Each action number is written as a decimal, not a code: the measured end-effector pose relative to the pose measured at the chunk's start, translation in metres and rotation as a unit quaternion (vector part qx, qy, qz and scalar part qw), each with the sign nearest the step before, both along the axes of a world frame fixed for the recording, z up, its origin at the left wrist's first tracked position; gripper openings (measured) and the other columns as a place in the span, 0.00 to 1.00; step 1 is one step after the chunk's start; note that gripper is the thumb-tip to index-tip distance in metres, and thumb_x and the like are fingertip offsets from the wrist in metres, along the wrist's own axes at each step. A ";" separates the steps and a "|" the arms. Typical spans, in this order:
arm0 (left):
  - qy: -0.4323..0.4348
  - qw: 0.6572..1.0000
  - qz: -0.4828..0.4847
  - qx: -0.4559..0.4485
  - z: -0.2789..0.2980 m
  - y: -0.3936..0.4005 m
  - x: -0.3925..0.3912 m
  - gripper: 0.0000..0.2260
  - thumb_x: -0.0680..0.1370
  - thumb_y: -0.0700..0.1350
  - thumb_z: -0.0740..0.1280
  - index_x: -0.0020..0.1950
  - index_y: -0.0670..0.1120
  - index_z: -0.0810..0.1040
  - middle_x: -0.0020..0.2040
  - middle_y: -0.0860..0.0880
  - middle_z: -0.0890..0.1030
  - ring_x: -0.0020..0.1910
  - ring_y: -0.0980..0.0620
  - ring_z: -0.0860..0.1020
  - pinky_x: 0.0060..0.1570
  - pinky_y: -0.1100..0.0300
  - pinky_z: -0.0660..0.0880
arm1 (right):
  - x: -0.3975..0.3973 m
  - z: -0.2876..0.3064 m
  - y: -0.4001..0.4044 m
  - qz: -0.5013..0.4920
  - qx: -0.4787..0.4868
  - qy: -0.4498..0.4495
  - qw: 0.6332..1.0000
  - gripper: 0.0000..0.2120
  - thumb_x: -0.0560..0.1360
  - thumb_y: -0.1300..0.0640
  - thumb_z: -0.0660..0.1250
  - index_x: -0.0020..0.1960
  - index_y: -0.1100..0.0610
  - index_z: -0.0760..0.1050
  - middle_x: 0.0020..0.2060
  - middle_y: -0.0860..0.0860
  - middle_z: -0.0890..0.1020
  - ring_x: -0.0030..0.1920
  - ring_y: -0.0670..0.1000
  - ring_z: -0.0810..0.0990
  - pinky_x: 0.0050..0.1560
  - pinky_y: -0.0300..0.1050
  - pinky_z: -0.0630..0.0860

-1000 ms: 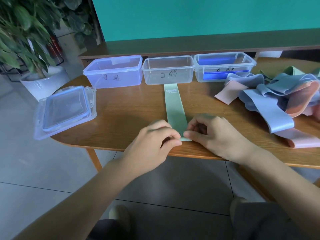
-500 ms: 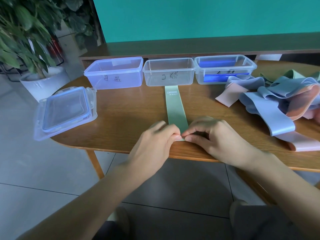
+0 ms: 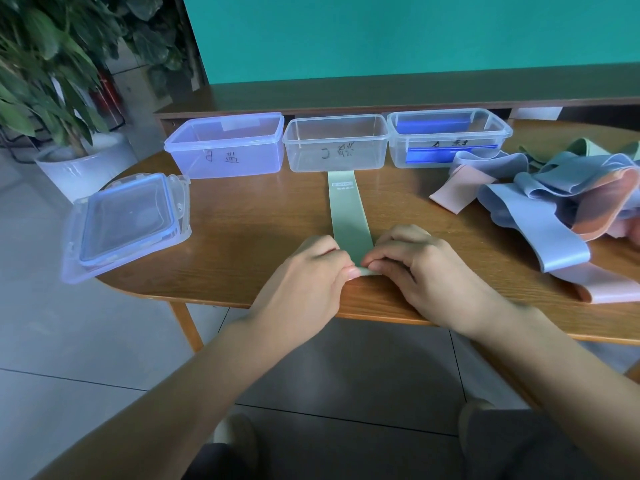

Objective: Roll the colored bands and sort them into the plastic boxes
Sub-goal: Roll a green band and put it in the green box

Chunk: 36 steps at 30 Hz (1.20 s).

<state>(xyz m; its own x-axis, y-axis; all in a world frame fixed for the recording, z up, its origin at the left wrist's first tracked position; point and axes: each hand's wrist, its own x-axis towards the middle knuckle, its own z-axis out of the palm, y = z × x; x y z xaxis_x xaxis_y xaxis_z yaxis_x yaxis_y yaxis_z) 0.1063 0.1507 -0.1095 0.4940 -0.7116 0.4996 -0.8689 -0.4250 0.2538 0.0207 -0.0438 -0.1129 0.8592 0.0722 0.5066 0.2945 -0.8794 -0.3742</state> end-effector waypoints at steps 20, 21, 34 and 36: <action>0.033 0.999 0.024 -0.034 0.002 -0.006 0.009 0.07 0.78 0.49 0.71 0.49 0.47 0.85 0.46 0.53 0.77 0.47 0.59 0.73 0.50 0.73 0.64 | 0.012 0.006 0.004 -0.072 -0.003 0.036 0.997 0.06 0.80 0.51 0.67 0.51 0.50 0.82 0.49 0.43 0.79 0.54 0.52 0.73 0.43 0.57 0.78; 0.030 0.999 0.026 -0.035 0.002 -0.007 0.010 0.07 0.78 0.48 0.72 0.49 0.46 0.86 0.46 0.52 0.77 0.47 0.58 0.73 0.50 0.73 0.64 | 0.013 0.004 0.005 -0.072 0.007 0.028 0.997 0.05 0.80 0.53 0.67 0.51 0.51 0.82 0.49 0.45 0.79 0.53 0.52 0.74 0.45 0.59 0.78; 0.015 0.997 0.027 -0.067 -0.005 -0.014 0.015 0.06 0.79 0.45 0.70 0.53 0.46 0.86 0.47 0.49 0.80 0.45 0.52 0.79 0.47 0.58 0.77 | 0.019 0.000 -0.013 -0.010 0.019 0.040 0.999 0.06 0.79 0.53 0.71 0.55 0.49 0.83 0.49 0.41 0.81 0.54 0.47 0.75 0.57 0.49 0.75; 0.019 0.997 0.018 -0.073 -0.003 -0.013 0.015 0.06 0.80 0.45 0.70 0.53 0.48 0.85 0.47 0.51 0.82 0.45 0.54 0.79 0.47 0.59 0.77 | 0.022 -0.001 -0.013 -0.006 0.015 0.045 0.999 0.06 0.80 0.52 0.69 0.55 0.49 0.83 0.49 0.41 0.81 0.54 0.48 0.76 0.57 0.50 0.74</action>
<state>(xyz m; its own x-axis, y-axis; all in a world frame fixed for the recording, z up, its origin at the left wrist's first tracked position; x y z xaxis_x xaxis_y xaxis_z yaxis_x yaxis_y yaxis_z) 0.1216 0.1381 -0.1124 0.5379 -0.6141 0.5775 -0.8427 -0.4110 0.3478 0.0429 -0.0572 -0.1142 0.9016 0.0481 0.4298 0.2487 -0.8707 -0.4242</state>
